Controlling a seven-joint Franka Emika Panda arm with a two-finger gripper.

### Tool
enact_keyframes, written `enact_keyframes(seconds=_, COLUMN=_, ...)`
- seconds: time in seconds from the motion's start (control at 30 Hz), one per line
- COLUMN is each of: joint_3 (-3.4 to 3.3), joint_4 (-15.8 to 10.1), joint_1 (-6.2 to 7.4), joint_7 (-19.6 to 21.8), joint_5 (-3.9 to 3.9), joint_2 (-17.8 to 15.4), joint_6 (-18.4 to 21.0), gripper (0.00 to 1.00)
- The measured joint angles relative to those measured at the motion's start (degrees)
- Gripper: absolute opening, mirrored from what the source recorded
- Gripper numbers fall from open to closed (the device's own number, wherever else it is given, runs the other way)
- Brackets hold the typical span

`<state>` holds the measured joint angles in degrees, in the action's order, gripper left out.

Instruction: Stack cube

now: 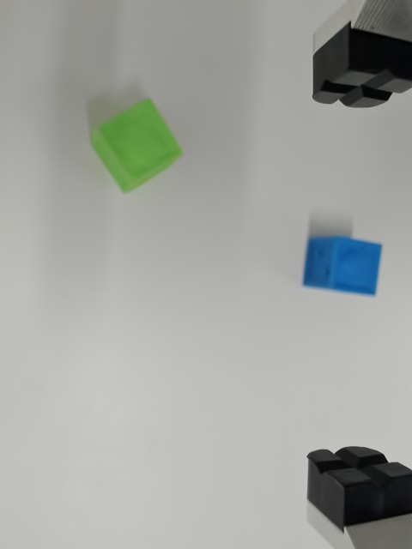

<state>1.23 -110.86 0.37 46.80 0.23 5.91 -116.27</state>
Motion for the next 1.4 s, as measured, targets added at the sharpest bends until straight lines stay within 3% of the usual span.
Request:
enact_keyframes(seconds=0.73, joint_3=-0.13, joint_4=-0.4, joint_1=-0.11, joint_7=-1.3, joint_5=0.00, joint_2=0.3, joint_6=-0.6, gripper=1.00)
enact_keyframes(seconds=1.4, joint_3=-0.80, joint_4=-3.0, joint_1=-1.65, joint_7=-11.1, joint_5=0.00, joint_2=2.9, joint_6=-5.8, gripper=1.00)
